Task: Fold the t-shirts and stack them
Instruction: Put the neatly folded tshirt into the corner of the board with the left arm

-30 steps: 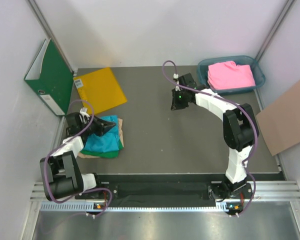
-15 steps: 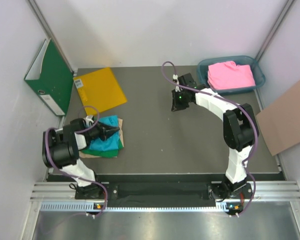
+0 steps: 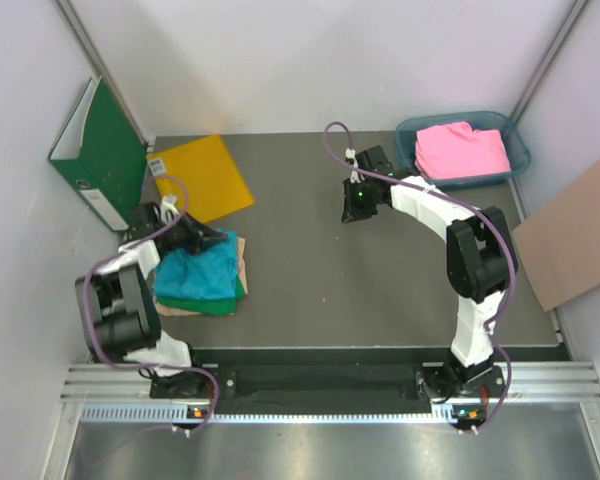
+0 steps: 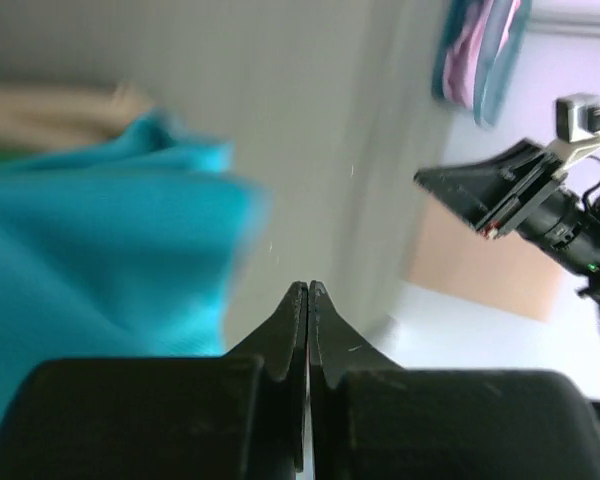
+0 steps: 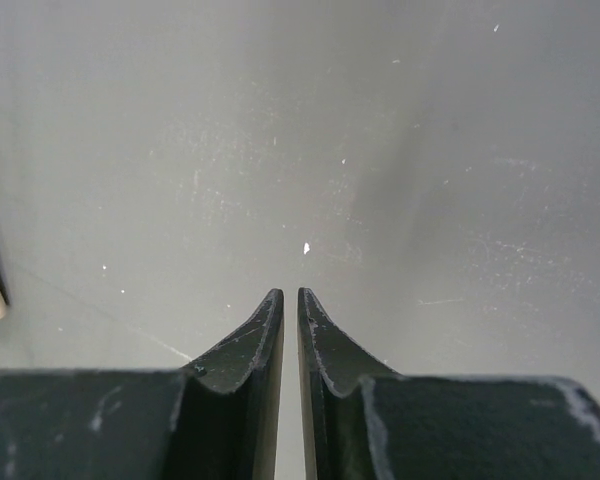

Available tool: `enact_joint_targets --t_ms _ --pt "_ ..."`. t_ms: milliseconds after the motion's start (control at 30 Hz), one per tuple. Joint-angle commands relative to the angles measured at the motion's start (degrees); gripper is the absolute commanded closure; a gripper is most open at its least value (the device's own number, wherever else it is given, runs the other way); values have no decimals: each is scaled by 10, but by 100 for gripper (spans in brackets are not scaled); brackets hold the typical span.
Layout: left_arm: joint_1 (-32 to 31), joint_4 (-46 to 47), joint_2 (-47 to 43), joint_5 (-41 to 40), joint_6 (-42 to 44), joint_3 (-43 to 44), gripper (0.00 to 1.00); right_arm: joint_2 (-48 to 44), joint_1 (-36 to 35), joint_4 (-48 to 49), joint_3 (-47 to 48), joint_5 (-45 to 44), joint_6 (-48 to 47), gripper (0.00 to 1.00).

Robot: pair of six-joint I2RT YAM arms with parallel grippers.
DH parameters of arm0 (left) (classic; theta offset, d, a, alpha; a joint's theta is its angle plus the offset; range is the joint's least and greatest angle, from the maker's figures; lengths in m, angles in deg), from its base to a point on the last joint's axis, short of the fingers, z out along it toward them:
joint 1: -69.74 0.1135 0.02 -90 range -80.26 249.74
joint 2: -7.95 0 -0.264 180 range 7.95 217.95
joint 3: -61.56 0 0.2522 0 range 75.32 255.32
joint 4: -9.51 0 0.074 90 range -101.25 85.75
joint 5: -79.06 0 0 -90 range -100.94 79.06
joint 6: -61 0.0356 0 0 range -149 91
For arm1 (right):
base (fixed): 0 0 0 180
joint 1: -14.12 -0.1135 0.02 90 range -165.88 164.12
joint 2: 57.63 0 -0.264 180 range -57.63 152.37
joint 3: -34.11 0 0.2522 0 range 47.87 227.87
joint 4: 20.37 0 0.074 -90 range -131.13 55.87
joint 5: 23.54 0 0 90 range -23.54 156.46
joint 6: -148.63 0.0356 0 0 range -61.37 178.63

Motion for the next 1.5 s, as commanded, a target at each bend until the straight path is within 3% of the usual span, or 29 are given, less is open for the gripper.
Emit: enact_joint_targets --t_ms 0,67,100,167,200,300,500,833,900,933,1100,1467 --pt "-13 -171 -143 -143 145 100 100 -10 2 20 0 9 12 89" --pt "-34 -212 -147 -214 161 133 100 -5 2 17 4 9 11 88" --pt "-76 -230 -138 -247 190 147 100 -4 3 18 4 8 12 88" --pt "-136 -310 -91 -380 217 204 100 1 2 16 11 5 12 87" --pt "-190 -346 -67 -399 232 227 100 2 2 9 13 3 13 86" --pt "-251 -409 8 -439 232 293 100 4 3 2 22 -4 12 84" --pt "-315 -456 93 -485 226 317 100 -1 5 0 16 -12 17 76" --pt "-338 -465 127 -489 221 257 100 4 8 3 5 -21 27 70" --pt "-338 -466 133 -491 223 243 100 8 10 1 8 -23 31 59" --pt "-337 -467 134 -495 224 237 100 9 12 1 8 -26 32 45" --pt "-337 -471 135 -519 232 211 100 14 11 -8 15 -46 31 26" --pt "-283 -504 147 -612 213 189 100 22 13 -15 29 -50 31 22"
